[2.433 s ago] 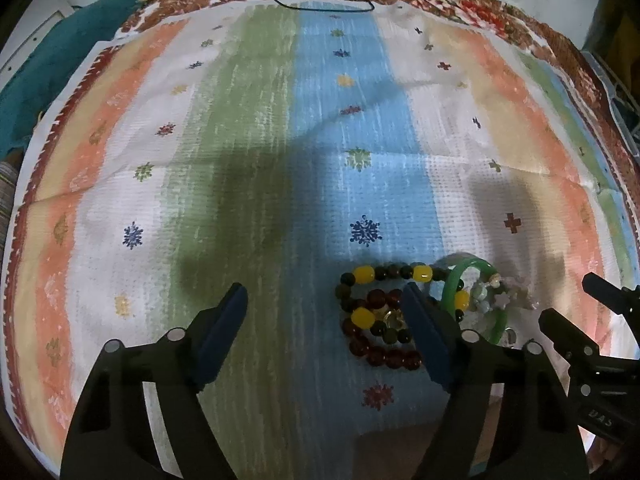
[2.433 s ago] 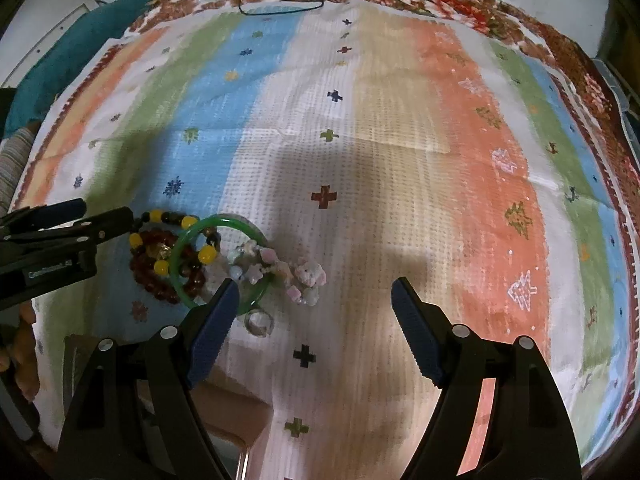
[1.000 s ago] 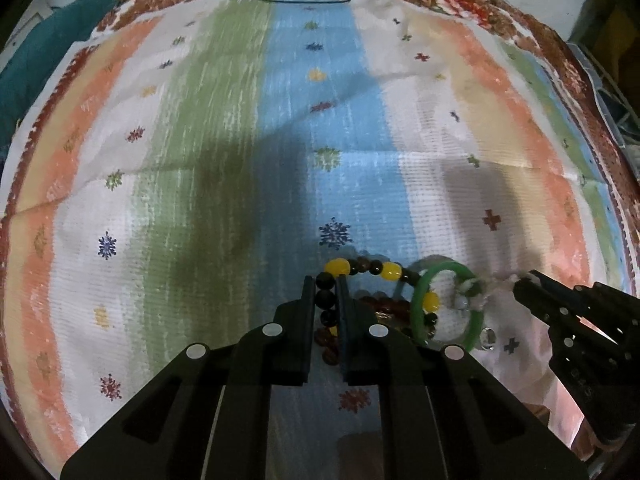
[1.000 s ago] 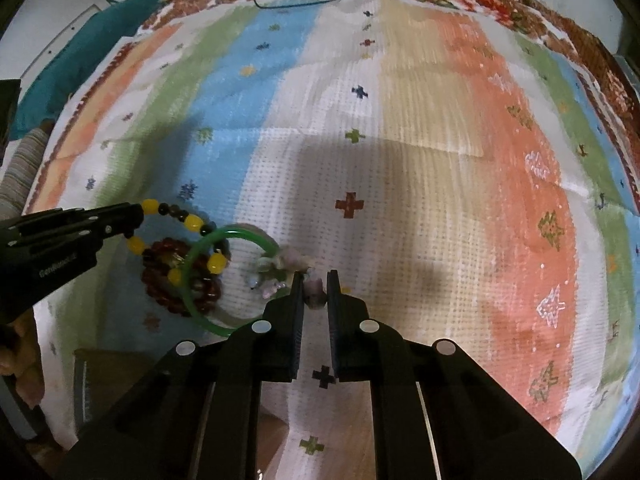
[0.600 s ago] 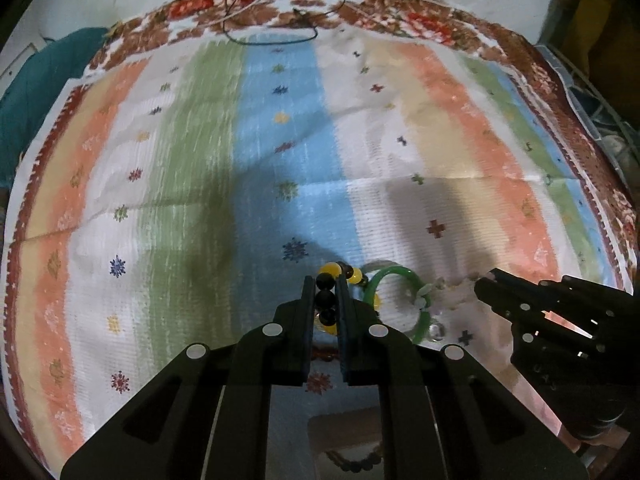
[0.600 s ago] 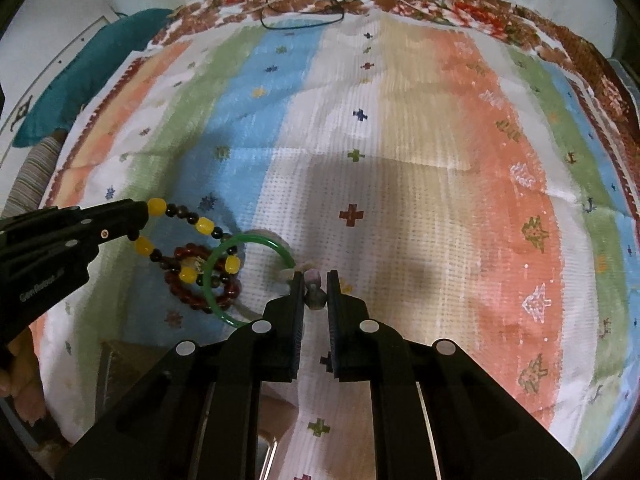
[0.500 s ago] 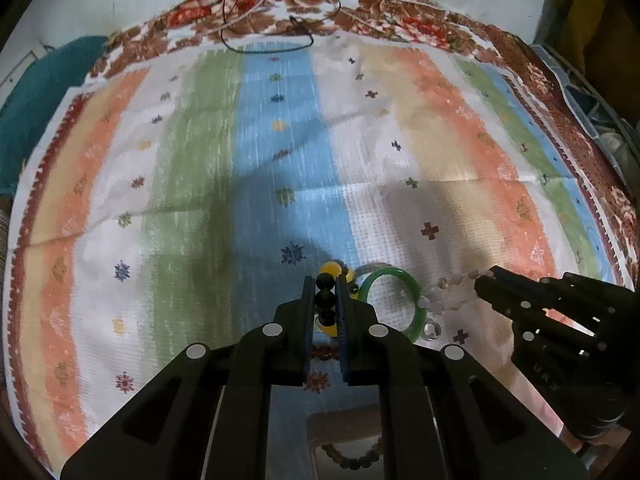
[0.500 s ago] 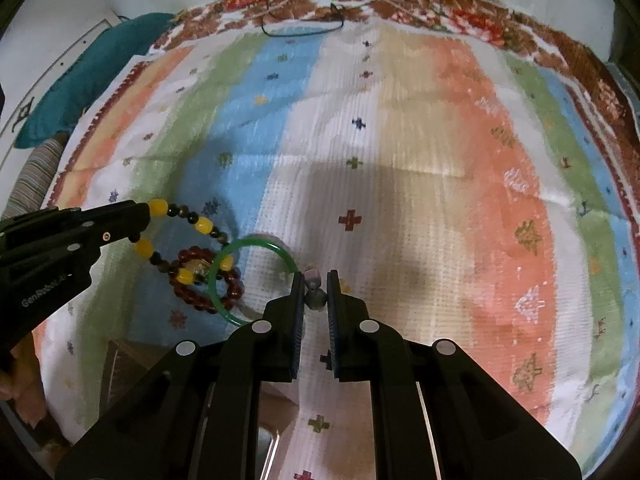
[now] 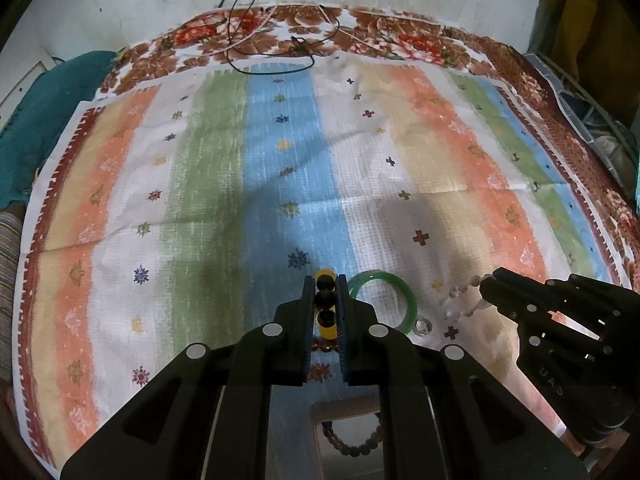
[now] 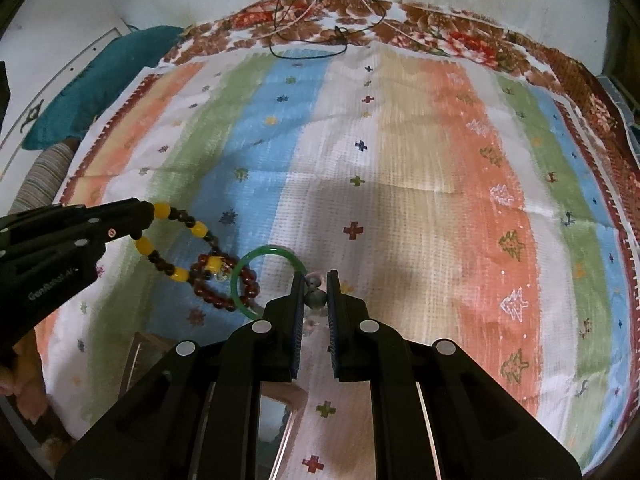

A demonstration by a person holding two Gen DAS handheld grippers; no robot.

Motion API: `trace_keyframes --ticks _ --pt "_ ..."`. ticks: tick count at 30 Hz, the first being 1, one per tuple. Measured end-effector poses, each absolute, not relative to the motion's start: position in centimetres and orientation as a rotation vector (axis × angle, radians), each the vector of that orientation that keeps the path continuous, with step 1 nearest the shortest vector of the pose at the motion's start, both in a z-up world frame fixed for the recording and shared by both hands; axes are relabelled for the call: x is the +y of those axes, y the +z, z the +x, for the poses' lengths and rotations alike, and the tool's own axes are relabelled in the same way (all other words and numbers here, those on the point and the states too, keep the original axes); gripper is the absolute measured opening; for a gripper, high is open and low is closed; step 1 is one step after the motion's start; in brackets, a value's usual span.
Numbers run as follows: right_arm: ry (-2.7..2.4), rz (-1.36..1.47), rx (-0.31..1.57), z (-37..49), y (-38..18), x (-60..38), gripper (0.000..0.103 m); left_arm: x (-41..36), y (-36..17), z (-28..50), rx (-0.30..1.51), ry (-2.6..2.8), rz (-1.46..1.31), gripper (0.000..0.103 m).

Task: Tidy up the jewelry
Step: 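Lift both held bracelets and carry them over the silver tin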

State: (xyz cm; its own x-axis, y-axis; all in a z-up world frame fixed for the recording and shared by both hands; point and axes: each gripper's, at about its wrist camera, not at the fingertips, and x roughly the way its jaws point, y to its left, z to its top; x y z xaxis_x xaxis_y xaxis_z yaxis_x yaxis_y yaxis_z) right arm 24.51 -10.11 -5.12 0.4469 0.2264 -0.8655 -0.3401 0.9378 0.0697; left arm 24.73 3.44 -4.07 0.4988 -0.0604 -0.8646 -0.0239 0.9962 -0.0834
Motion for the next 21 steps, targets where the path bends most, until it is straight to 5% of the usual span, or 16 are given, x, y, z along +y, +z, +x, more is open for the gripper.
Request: trace_keyframes --ticks 21 --pt "0.378 -0.095 0.978 20.7 -2.0 -10.4 0.012 1.7 -1.3 20.9 0.982 -0.048 -0.078 0.009"
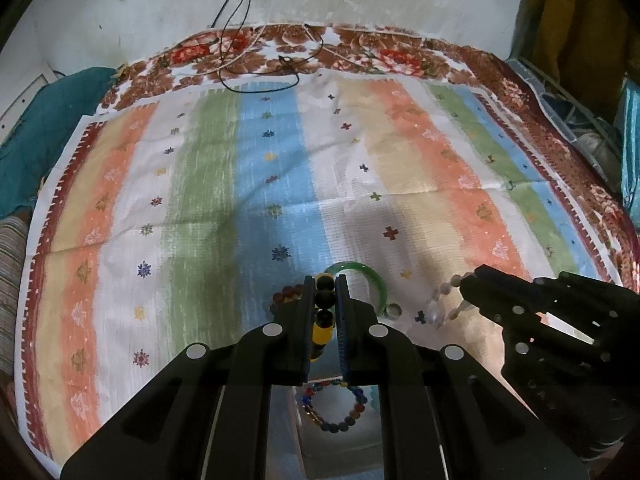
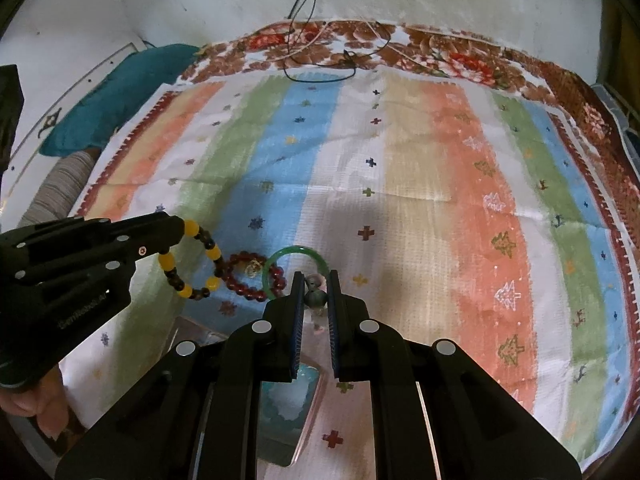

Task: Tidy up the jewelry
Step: 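Lift both held bracelets and carry them over the silver tin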

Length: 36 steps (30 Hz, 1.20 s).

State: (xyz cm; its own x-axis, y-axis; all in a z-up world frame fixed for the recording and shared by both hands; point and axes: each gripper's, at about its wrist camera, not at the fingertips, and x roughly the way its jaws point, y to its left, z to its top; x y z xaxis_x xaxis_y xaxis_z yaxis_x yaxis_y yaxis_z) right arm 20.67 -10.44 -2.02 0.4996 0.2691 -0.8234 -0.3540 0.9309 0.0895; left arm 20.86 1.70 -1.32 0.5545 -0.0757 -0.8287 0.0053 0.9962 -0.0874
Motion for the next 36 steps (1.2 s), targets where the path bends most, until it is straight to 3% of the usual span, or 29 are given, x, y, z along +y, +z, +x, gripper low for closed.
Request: trace_keyframes --ticks 36 --pt "0.441 -0.117 0.894 12.8 0.2 -10.3 0.012 0.2 1.8 11.9 0.881 -0.129 -0.111 0.010"
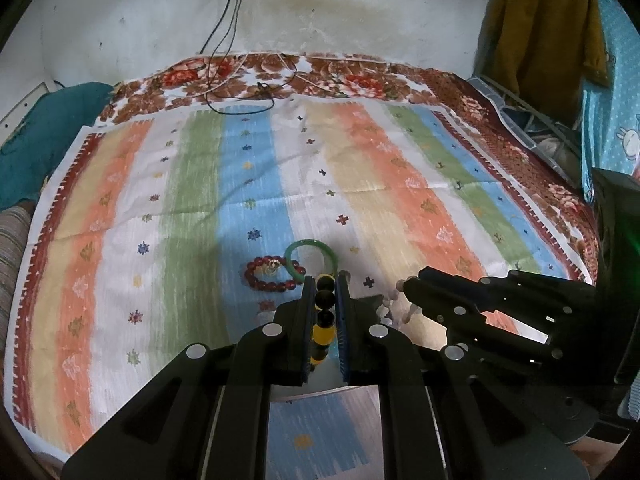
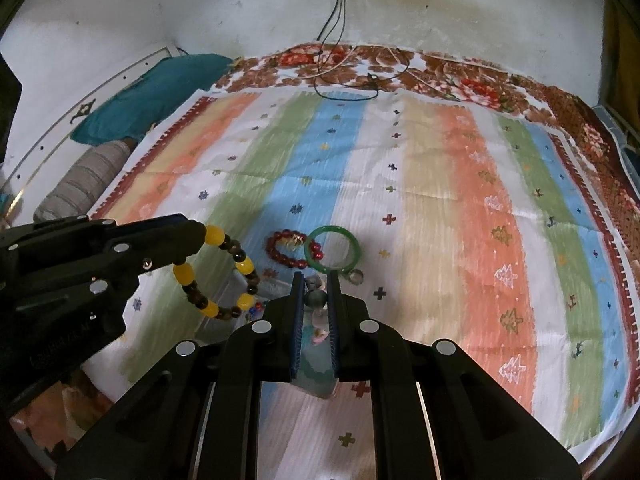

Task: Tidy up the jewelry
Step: 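Lift both held bracelets and carry them over the silver tin, then open both grippers to release the bracelets into the tin, then withdraw both open grippers from the tin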

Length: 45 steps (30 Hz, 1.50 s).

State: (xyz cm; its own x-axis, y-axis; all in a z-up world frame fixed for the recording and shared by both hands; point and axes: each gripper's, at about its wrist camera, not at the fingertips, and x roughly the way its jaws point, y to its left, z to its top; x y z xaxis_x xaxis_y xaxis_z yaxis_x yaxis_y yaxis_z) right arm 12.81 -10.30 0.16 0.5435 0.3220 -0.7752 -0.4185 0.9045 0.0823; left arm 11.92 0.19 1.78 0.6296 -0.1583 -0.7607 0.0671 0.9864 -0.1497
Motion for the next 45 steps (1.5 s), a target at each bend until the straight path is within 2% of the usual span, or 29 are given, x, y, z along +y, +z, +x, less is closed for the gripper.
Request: trace_keyframes --ticks 7,8,10,11,14,16,20,22,29,33,38,45 --pt "0.457 -0.081 0.918 12.7 -0.2 -10.4 0.012 0.5 1.5 11.6 0.887 -0.124 -0.123 0.011" --pt "0.446 -0.078 0.924 12.8 -0.3 -10.4 0.015 0.6 1.5 11.6 0.886 -0.113 -0.124 0.013" --pt "0.426 -0.065 0.934 13.1 -0.4 -10.7 0.033 0.9 1.5 11.6 0.886 -0.096 -0.122 0.024" --pt "0.417 -0.063 0.934 13.2 -0.5 -10.9 0.041 1.2 1.4 11.7 0.887 -0.077 -0.120 0.026" --pt "0.384 -0.073 0.945 13.8 -0.8 -11.4 0.042 2.0 1.2 12.0 0.897 -0.044 -0.124 0.032" --pt "0.372 -0.076 0.953 14.1 -1.1 -11.6 0.042 2.6 1.1 12.3 0.904 -0.034 -0.137 0.040" --pt "0.361 -0.085 0.959 14.5 -1.2 -11.7 0.048 3.4 0.8 12.9 0.920 -0.010 -0.152 0.049" --pt "0.357 -0.097 0.953 14.6 -1.2 -11.6 0.052 3.8 0.6 13.2 0.931 0.000 -0.160 0.061" --pt "0.345 -0.114 0.957 15.7 -1.5 -11.5 0.063 5.3 -0.6 14.8 0.982 0.026 -0.191 0.068" --pt "0.345 -0.114 0.955 16.1 -1.4 -11.4 0.071 5.6 -1.1 15.5 0.997 0.041 -0.181 0.078" --pt "0.337 -0.118 0.958 16.6 -1.4 -11.5 0.077 5.5 -1.5 16.3 1.000 0.037 -0.178 0.083" --pt "0.337 -0.115 0.975 17.8 -1.9 -11.5 0.078 6.7 -3.0 17.8 1.029 0.057 -0.225 0.085"
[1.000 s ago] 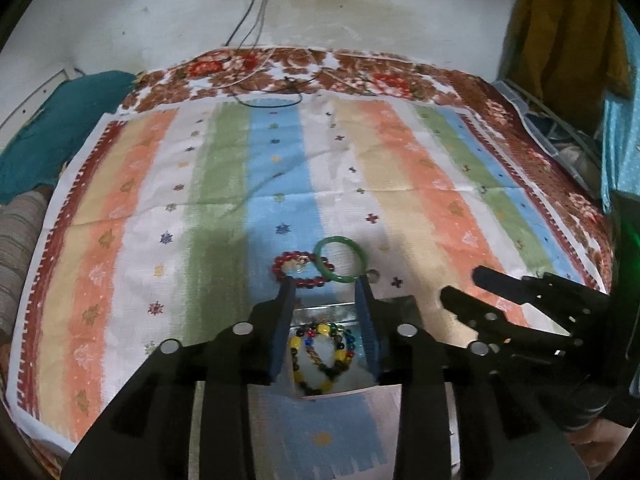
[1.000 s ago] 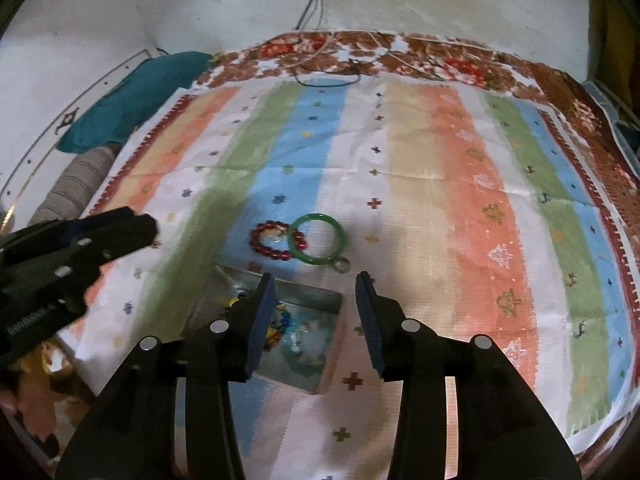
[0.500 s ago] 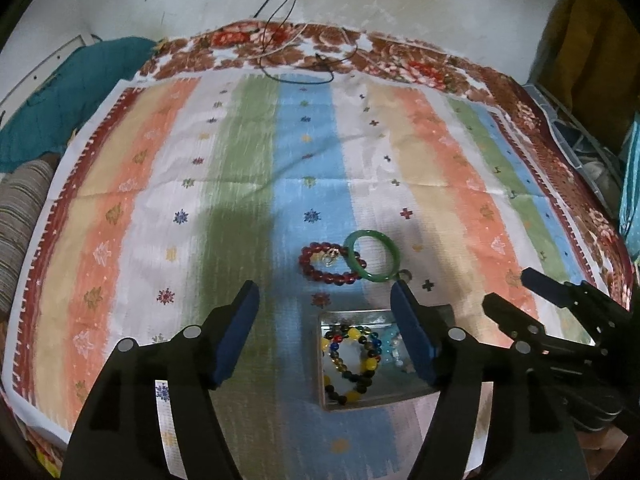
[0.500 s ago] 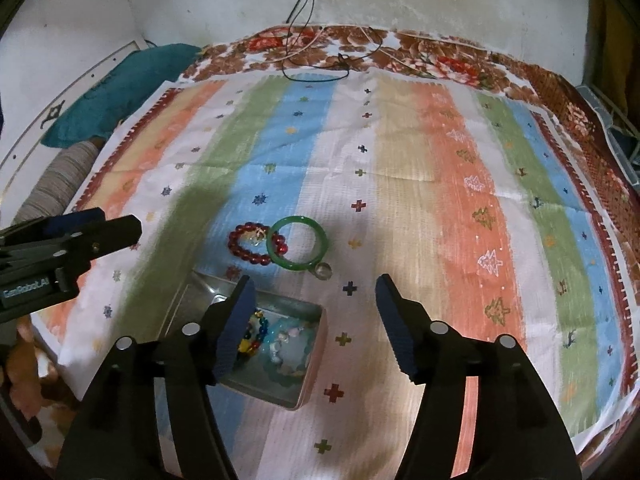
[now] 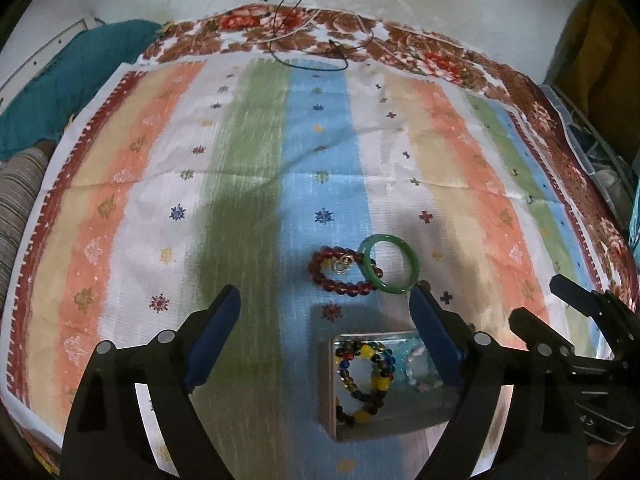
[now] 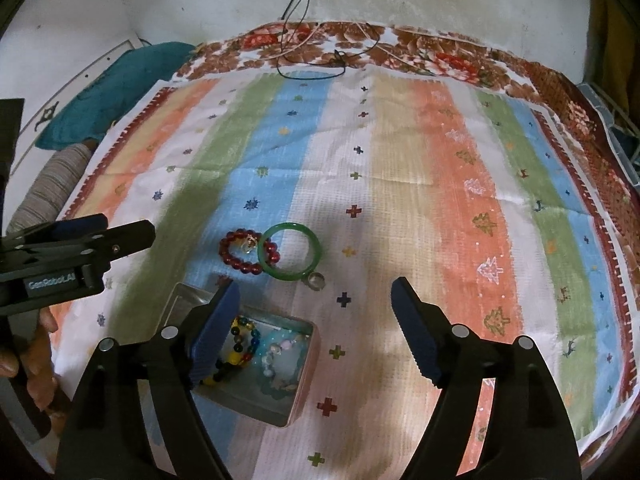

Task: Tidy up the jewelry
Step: 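Withdraw both open grippers from the tin, then move both grippers toward the dark red bead bracelet and green bangle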

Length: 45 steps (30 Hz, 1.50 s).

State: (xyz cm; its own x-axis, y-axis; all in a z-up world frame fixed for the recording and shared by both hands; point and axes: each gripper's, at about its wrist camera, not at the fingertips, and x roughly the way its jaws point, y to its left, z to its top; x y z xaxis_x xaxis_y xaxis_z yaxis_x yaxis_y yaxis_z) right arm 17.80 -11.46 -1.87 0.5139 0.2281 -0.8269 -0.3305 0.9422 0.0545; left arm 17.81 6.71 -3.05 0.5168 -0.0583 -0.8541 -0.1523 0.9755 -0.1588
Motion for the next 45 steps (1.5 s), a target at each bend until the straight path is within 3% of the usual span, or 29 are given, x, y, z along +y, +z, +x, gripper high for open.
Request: trace_keyframes --ticks 45 --pt "0.293 -0.169 1.092 25.0 -8.0 -9.5 0.079 7.4 -11.0 24.7 1.215 0.035 -0.204 0.081"
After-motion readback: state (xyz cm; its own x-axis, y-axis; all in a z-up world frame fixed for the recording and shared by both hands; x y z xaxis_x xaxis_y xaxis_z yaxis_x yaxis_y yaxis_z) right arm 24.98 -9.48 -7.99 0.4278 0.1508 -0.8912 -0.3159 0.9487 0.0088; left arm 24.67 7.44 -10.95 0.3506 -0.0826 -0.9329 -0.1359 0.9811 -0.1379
